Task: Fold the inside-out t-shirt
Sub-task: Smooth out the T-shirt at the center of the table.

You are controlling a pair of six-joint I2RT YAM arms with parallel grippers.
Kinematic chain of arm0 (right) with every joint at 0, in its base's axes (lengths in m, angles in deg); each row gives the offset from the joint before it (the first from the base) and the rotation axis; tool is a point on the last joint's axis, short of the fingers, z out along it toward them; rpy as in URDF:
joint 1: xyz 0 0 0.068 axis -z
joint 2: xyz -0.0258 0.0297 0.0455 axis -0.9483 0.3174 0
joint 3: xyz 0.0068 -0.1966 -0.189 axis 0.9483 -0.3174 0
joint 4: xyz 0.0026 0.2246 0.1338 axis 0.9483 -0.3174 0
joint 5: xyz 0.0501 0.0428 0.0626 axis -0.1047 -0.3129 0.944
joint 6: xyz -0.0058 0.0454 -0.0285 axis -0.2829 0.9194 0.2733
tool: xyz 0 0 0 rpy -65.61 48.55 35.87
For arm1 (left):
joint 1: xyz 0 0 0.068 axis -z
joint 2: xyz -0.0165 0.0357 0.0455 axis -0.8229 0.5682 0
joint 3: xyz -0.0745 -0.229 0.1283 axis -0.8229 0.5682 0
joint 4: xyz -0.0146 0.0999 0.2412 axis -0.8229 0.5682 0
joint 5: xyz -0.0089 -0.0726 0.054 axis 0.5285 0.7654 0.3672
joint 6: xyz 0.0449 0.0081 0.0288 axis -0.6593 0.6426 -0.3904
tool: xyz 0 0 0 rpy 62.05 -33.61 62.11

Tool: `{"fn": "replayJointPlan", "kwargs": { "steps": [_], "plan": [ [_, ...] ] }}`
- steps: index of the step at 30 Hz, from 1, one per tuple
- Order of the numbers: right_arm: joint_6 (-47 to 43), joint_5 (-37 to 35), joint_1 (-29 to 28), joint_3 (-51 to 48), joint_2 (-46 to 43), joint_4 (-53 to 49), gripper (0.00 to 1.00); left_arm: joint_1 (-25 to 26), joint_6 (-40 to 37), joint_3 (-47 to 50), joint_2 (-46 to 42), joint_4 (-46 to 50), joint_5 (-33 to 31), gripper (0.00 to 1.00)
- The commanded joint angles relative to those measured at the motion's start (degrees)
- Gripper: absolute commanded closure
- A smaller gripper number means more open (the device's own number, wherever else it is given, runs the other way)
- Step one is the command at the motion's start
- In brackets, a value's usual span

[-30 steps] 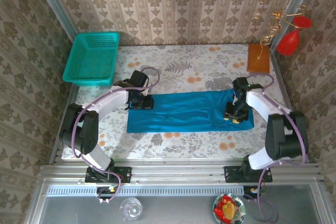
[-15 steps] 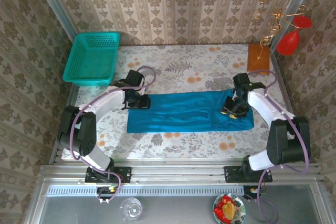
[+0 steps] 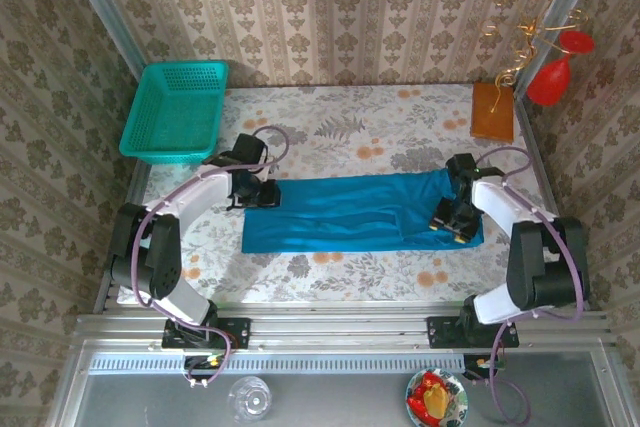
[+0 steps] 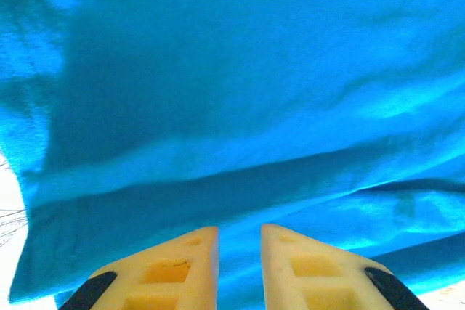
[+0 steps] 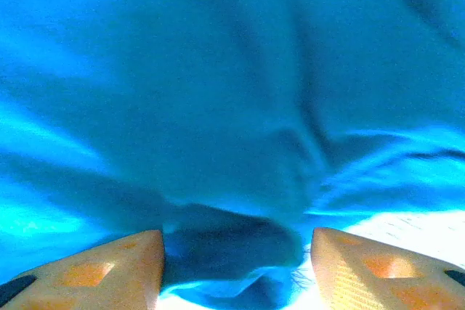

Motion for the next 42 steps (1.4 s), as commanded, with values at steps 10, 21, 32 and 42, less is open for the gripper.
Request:
{"fn": "replayJointPlan", "kwargs": {
  "steps": [10,21,32,42],
  "plan": [
    [-2.65,14.99,0.2,3.23,-5.89,6.62,0.43,-2.2,1.64,2.48,-2.42,1.6,1.12,0.78],
    [4.63,10.76,1.52,-1.58,2.53,5.9,0.46,-2.64,2.43,2.72,-1.59,1.59,0.94,0.78],
    [-0.61,8.86,1.52,5.46,-2.71,2.76,0.47,-4.17,3.78,3.29,-1.44,2.57,-1.59,0.78],
    [-5.99,17.25,3.73,6.23,7.54,7.2,0.47,-5.3,6.05,2.79,1.83,2.37,-2.79,0.77]
  ]
}}
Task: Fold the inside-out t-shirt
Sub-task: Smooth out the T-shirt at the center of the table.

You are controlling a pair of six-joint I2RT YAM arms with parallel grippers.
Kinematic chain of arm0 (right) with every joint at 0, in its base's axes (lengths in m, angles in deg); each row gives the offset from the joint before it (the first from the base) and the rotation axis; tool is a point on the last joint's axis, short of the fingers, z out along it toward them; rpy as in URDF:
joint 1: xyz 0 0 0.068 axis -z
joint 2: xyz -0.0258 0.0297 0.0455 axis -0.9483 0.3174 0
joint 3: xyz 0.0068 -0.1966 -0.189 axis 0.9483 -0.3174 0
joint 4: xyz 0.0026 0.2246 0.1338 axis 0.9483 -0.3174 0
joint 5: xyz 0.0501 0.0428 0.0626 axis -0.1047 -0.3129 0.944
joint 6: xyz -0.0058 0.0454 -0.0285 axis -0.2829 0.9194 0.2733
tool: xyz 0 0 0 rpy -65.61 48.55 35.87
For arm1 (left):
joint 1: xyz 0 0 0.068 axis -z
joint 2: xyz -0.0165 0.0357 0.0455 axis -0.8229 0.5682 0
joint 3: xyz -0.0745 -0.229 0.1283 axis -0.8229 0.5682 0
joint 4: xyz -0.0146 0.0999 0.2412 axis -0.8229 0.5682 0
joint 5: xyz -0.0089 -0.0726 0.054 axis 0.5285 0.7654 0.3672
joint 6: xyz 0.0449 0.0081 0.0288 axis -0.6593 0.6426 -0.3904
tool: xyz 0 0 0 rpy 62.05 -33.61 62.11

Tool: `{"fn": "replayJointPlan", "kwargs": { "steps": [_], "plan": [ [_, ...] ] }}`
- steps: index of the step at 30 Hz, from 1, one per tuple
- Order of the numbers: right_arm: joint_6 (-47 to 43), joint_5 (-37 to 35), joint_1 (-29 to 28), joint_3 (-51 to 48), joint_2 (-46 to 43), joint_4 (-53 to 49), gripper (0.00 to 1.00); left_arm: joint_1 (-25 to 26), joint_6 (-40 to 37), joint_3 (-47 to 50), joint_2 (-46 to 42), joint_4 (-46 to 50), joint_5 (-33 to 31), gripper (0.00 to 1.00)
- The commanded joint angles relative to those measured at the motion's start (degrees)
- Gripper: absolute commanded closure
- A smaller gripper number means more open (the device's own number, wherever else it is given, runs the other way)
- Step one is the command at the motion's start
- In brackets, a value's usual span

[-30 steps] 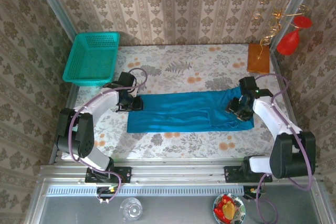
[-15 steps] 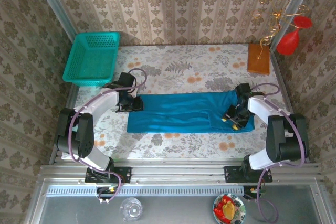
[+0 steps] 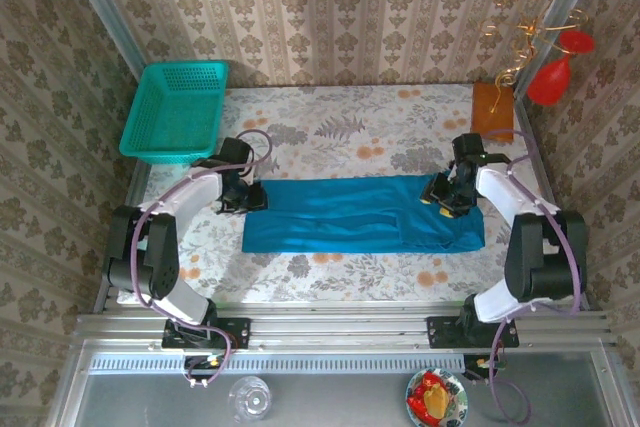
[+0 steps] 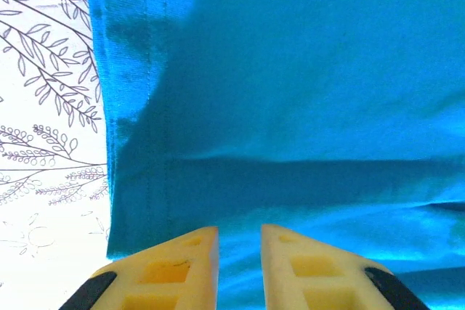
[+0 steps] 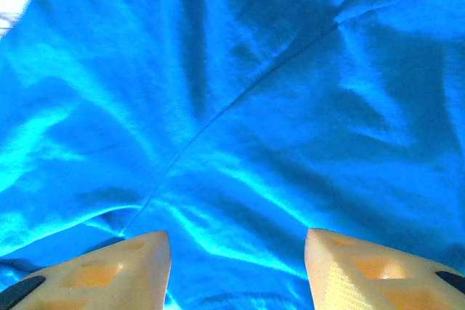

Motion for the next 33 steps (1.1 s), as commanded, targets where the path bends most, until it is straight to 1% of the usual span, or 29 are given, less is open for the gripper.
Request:
{"fn": "replayJointPlan", "kwargs": {
  "steps": [1,3,7,11,13,18,21,23,26,29,33],
  "plan": [
    [-0.49,1.99,1.4,-2.42,2.63,0.55,0.47,-0.86,2.13,0.48,2.78,1.51,-2.74,0.78],
    [0.82,0.7,2.43,-4.38,2.93,1.0,0.47,-1.59,2.81,1.91,4.07,1.09,-3.26,0.8],
    [1.0,-0.53,3.4,-6.52,1.6,0.8,0.48,-3.39,2.9,4.87,5.68,-0.25,-2.03,0.85],
    [-0.41,0.93,3.4,-4.88,-1.45,-0.47,0.48,-4.22,1.76,5.03,3.71,-1.17,-2.15,0.83],
    [-1.22,1.17,3.4,-2.98,-2.74,-1.8,0.48,-4.22,1.18,3.73,1.47,-0.54,-2.27,0.8],
    [-4.06,0.69,3.4,1.73,-3.39,-4.07,0.48,-4.78,0.71,0.19,-3.34,1.97,-3.95,0.78],
    [-6.51,0.02,3.57,4.94,-1.39,-5.19,0.48,-5.19,-0.54,-3.01,-3.44,4.75,-3.73,0.76],
    [-8.93,-1.26,3.64,7.26,0.28,-6.04,0.48,-5.12,-1.32,-4.52,-2.66,5.56,-2.24,0.79],
    [-12.21,-6.43,4.39,11.94,3.97,-7.93,0.48,-4.69,-1.27,-5.18,-1.05,4.3,1.13,0.85],
    [-14.45,-12.62,5.06,17.2,8.62,-9.69,0.5,-3.55,-0.54,-5.82,1.52,3.31,2.04,0.9],
    [-16.29,-16.46,5.75,23.41,15.91,-11.1,0.56,-2.29,-0.38,-6.43,5.94,3.32,2.78,0.93]
  ]
}}
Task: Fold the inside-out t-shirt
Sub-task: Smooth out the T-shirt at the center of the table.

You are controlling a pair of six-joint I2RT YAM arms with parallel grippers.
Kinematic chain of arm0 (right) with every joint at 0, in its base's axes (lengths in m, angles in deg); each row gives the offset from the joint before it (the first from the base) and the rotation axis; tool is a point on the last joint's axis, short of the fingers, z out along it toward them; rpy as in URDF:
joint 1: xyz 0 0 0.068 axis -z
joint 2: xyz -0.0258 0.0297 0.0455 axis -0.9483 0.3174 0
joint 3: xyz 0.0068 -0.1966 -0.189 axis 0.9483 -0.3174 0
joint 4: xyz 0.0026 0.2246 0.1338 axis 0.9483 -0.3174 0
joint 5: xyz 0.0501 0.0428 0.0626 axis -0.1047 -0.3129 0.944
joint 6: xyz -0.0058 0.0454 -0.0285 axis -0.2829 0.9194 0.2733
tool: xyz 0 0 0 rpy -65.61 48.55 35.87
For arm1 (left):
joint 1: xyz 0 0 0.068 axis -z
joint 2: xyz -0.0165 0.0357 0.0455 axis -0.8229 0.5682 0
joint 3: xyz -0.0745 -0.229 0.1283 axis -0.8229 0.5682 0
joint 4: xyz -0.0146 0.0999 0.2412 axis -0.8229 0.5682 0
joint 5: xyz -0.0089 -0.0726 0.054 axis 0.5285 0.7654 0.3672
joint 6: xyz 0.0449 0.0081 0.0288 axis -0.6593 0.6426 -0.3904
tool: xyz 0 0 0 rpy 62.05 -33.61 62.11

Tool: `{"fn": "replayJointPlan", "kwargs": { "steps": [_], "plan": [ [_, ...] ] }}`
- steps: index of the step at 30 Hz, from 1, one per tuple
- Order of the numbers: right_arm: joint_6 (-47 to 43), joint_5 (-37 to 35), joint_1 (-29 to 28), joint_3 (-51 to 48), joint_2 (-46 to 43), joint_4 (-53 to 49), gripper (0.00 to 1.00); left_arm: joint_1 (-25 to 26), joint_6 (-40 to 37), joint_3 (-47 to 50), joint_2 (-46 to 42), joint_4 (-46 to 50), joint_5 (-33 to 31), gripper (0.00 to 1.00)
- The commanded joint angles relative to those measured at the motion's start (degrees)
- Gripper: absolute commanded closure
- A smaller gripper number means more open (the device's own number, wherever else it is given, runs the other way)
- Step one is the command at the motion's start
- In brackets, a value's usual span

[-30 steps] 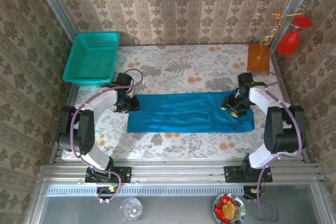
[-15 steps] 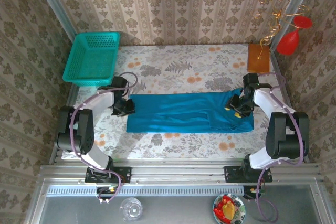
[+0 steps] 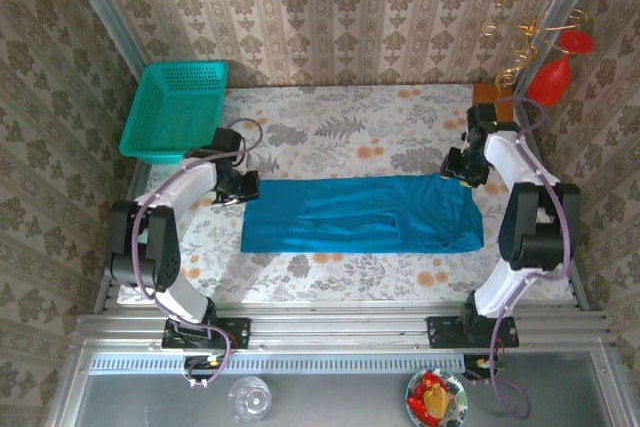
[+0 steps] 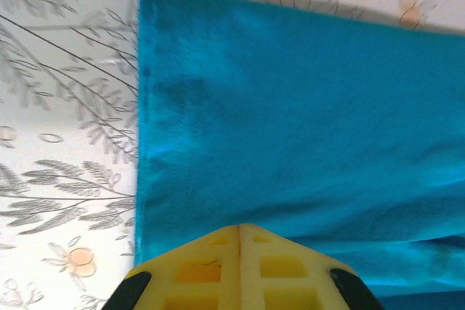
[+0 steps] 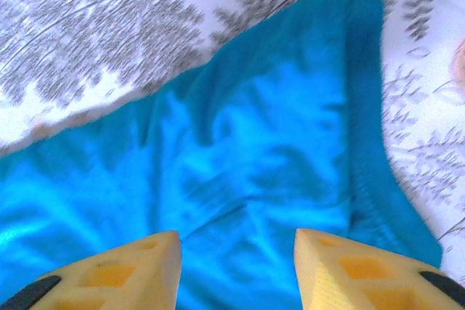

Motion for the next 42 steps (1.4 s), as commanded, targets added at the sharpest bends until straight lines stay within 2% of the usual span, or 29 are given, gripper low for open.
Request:
{"fn": "replayJointPlan", "kwargs": {
  "steps": [1,4,8,12,15,22,26,31,37,42],
  "plan": [
    [-3.11,-6.58,0.74,4.67,5.29,-4.27,0.58,0.94,-0.33,-1.35,3.55,1.38,1.56,0.94],
    [-2.62,-6.17,1.7,7.79,8.79,-3.66,0.63,0.75,-0.62,-0.69,5.74,0.27,1.07,0.95],
    [-3.03,-1.23,2.2,10.61,12.22,-1.11,0.64,-0.13,-1.15,-0.36,8.53,0.39,-0.27,0.95],
    [-2.42,2.14,2.84,12.42,15.86,1.17,0.53,-0.89,-1.26,1.32,9.61,0.66,-1.41,0.95],
    [-0.88,4.65,4.48,13.34,19.21,2.62,0.49,-1.87,-1.02,3.26,10.19,0.05,-1.34,0.95],
    [3.47,3.29,9.12,15.48,23.72,1.0,0.45,-3.77,0.17,5.5,9.23,-1.27,-0.99,0.95],
    [3.62,4.35,9.65,15.34,22.48,0.66,0.45,-3.77,0.26,5.12,8.64,-0.93,-1.36,0.95],
    [2.88,5.55,9.23,10.98,13.62,-0.03,0.45,-2.92,-0.09,4.55,3.69,-2.44,1.52,0.91],
    [-1.53,0.48,8.61,4.11,6.3,-5.14,0.46,-2.04,0.79,4.21,-0.57,-2.21,3.04,0.88],
    [-6.5,-6.36,6.83,-3.85,1.01,-5.15,0.47,-1.52,0.56,4.16,-1.88,-1.0,3.42,0.88]
  ]
}}
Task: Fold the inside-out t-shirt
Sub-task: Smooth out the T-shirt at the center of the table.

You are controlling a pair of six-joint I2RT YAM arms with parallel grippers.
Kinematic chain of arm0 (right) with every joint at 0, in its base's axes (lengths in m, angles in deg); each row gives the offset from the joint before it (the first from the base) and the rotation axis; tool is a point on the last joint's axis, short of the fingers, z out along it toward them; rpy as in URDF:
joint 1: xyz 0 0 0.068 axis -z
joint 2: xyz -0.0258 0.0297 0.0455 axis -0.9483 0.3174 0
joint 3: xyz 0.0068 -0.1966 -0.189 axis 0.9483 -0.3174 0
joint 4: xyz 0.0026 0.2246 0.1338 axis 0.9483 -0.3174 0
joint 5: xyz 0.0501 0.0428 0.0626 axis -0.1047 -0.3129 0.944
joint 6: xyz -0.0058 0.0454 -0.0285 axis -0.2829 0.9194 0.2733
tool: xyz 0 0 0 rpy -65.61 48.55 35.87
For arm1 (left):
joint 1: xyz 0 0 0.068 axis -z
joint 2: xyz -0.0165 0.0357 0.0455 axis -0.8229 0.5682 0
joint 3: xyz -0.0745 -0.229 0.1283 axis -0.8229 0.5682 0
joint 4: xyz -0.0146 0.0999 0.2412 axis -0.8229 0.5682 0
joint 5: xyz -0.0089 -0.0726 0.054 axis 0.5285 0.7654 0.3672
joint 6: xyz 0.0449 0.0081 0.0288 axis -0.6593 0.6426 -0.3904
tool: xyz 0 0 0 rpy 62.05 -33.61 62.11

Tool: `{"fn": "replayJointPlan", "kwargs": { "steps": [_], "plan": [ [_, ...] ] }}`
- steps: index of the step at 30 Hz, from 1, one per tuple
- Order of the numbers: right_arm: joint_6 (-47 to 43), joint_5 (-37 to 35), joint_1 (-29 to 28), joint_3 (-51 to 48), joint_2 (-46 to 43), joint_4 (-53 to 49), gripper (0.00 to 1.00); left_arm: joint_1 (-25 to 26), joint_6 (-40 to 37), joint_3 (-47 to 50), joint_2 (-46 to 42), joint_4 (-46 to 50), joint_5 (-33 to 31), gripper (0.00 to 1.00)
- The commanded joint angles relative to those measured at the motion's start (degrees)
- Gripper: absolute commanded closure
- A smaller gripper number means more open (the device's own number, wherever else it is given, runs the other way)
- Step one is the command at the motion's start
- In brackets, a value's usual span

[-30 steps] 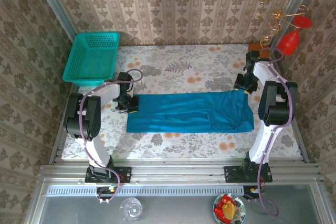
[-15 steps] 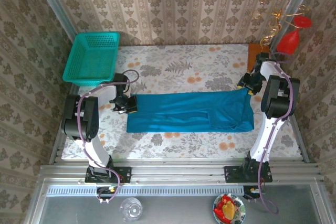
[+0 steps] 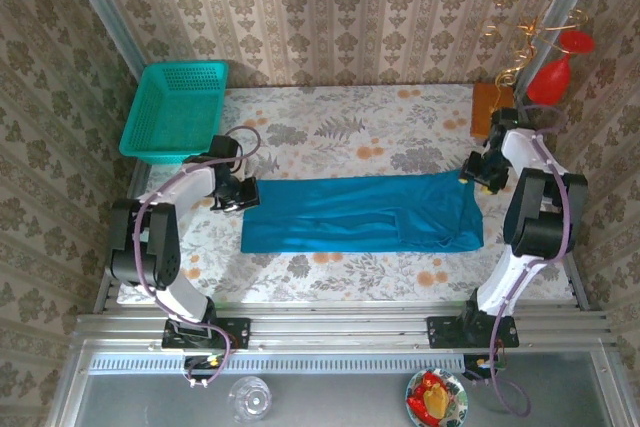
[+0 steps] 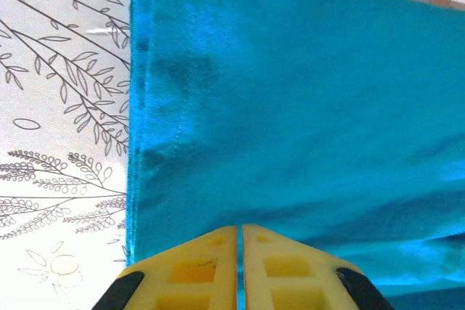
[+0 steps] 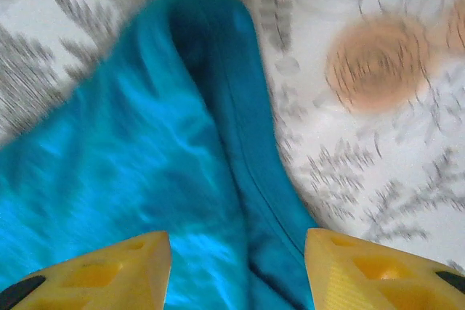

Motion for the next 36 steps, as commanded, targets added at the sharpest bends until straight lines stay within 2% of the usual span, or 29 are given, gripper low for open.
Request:
{"fn": "replayJointPlan", "kwargs": {
  "steps": [1,5,7,10,17,24,28,36],
  "plan": [
    [-4.32,-6.81,-0.75,-3.34,-1.74,-3.51,0.47,0.67,0.67,0.37,-1.05,1.9,0.67,0.88],
    [-5.9,-7.1,-1.35,-2.33,0.05,-5.54,0.44,2.15,0.79,0.76,-0.44,1.41,1.3,0.88],
    [-6.7,-8.18,-1.45,-2.34,0.47,-5.79,0.33,2.7,1.0,1.21,-0.09,0.7,1.35,0.88],
    [-8.47,-8.6,-1.5,-1.99,1.05,-6.37,0.26,2.93,1.32,2.23,0.28,-0.59,2.02,0.88],
    [-13.33,-4.37,-1.9,-1.91,3.88,-6.12,0.3,2.98,1.3,2.89,1.03,-1.7,2.75,0.88],
    [-17.74,-8.45,-2.69,-4.0,4.94,-1.34,0.31,2.9,0.24,3.2,0.92,-1.68,2.7,0.88],
    [-22.1,-6.98,-3.43,-4.88,4.61,1.63,0.31,2.64,-0.05,3.86,1.18,-2.07,2.66,0.88],
    [-23.39,-5.71,-3.57,-4.59,7.43,0.71,0.33,1.82,-0.05,4.38,1.54,-2.73,2.75,0.88]
  ]
}}
